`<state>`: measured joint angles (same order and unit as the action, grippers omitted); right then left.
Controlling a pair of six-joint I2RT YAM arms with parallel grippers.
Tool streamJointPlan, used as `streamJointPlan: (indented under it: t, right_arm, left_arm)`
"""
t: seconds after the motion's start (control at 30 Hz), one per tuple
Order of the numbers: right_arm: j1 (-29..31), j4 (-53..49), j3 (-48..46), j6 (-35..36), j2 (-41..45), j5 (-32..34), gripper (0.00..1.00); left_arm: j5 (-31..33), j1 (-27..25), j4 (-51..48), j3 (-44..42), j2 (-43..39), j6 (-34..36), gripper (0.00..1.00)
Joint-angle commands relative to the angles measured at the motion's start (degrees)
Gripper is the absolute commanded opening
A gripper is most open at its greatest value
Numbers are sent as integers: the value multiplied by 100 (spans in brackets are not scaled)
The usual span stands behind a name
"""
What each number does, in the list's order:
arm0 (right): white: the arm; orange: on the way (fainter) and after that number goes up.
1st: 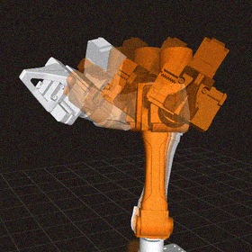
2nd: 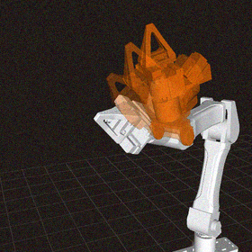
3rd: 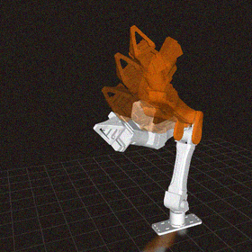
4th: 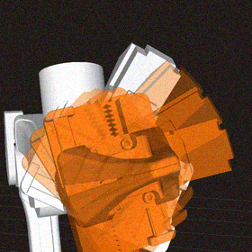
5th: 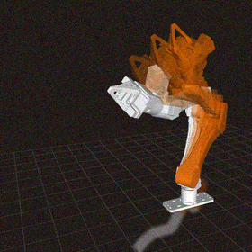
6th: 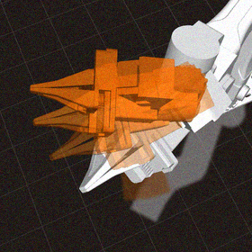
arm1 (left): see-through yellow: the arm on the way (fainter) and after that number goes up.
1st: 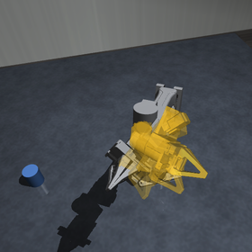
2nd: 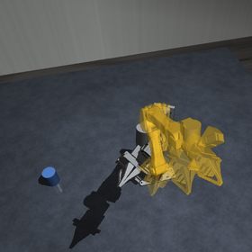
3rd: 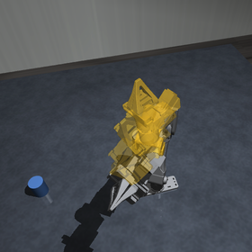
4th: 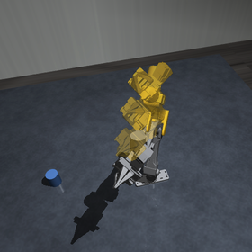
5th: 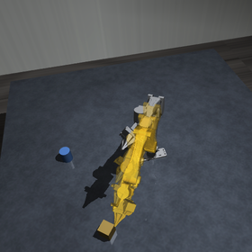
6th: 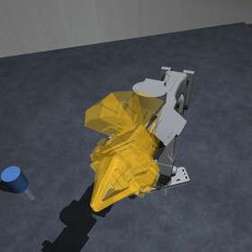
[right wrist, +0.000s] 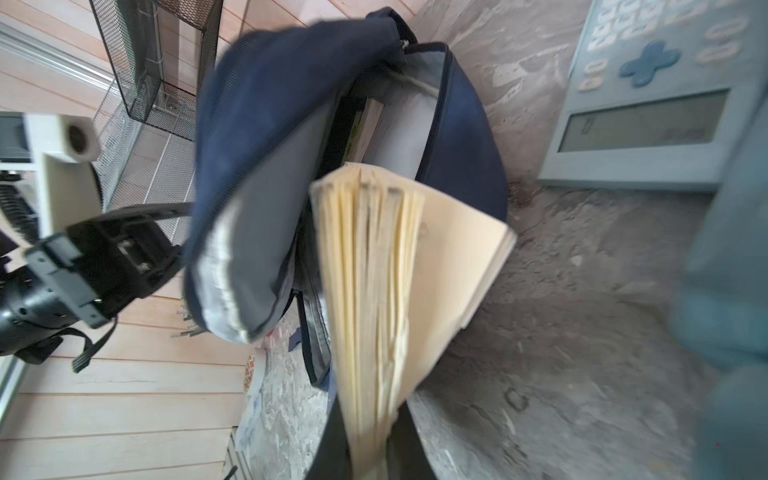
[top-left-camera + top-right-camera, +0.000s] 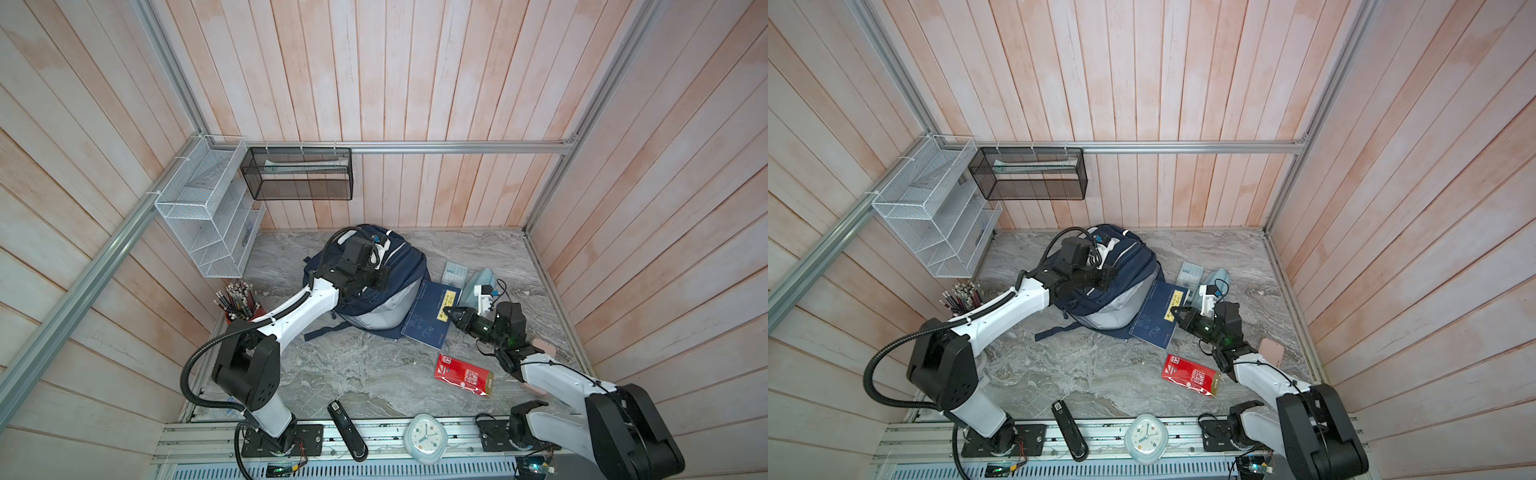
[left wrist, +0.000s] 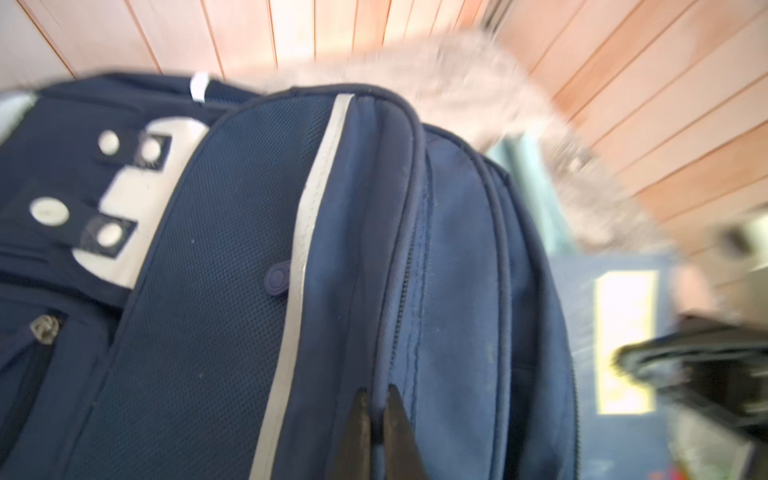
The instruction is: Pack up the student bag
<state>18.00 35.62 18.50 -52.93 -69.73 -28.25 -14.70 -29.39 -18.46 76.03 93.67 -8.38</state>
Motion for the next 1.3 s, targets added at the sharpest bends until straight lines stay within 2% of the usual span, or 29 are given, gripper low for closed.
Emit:
streamJointPlan:
  t: [0.0,0.17,0.23,0.4,0.57,0.6,0.63,0.7,0.8,0.87,0.93,1.03,1.17,1.27]
  right_arm:
    - [353,1275,582,-535,-775,363,0]
    - [977,1739,1948,-634,-2510,765,0]
    - [1136,1854,2509,-810,-3195,1016,0]
    - [1279,2611,3919,-1830,-5048,1164,0]
    - [1655,1840,5403,-1636,-5920,1603,0]
    - [1697,1746,5579,-1590,-5993,1562,8]
    - [1727,1658,5713,-1507,-6052,1487,22]
    - [1747,1328,5773,-1325,-6045,1355,44]
    - [1689,1642,4931,-1334,-5620,1378,58]
    - [1639,1415,4484,-1156,-5211,1249,65]
    - [1569,903,4121,-772,-4743,968,68]
    - [1544,223,3473,-266,-3911,927,69]
    - [1534,-222,2425,29,-2866,836,69]
    - [1617,-988,1843,488,-1877,1258,69]
  left_arm:
    - [-1024,198,262,267,-327,-285,0]
    - [-1905,741,748,89,-551,-774,0]
    - [-1940,820,731,86,-536,-859,0]
    - [-2060,855,754,101,-532,-912,0]
    - [-2008,859,879,-67,-557,-1082,0]
    - [-2065,864,937,-141,-551,-1119,0]
    - [-2112,864,958,-193,-525,-1143,0]
    - [-2103,867,967,-275,-497,-1182,0]
    - [-1886,865,1099,-467,-507,-1355,0]
    - [-1688,864,1190,-587,-506,-1579,0]
    - [-1659,851,1336,-705,-481,-1780,0]
    - [-1544,828,1572,-927,-421,-1941,0]
    - [-1298,812,1736,-1161,-332,-2049,0]
    - [-1225,744,2034,-1448,-276,-2252,0]
